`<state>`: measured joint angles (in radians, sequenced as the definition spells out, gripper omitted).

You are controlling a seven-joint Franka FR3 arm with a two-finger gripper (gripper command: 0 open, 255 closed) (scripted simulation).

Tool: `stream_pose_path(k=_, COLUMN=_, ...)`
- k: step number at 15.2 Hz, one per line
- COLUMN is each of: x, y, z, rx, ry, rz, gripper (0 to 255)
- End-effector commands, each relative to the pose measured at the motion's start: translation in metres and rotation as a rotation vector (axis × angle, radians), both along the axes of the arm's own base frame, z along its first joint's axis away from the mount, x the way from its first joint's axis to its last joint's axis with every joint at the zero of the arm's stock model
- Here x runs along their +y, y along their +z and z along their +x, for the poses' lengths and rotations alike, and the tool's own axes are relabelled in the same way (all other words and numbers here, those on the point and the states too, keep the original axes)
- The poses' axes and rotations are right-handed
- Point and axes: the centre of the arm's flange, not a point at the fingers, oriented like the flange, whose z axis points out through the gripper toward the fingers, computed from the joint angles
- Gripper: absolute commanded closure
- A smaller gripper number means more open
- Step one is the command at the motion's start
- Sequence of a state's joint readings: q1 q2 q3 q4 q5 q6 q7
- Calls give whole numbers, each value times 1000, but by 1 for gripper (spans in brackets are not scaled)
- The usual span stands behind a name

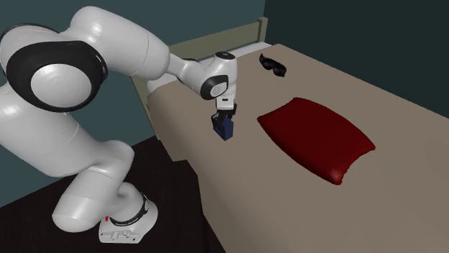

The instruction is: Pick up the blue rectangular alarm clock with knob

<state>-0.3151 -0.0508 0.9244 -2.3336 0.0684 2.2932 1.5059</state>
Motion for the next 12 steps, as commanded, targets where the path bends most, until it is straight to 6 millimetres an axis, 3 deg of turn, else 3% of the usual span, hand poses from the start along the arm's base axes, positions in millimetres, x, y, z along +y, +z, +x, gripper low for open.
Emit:
stream_pose_path(k=1, x=0, y=9, z=0, rx=1, ry=0, rz=0, gripper=255)
stream_pose_path(k=12, x=0, y=67, z=0, rx=1, ry=0, rz=0, gripper=255)
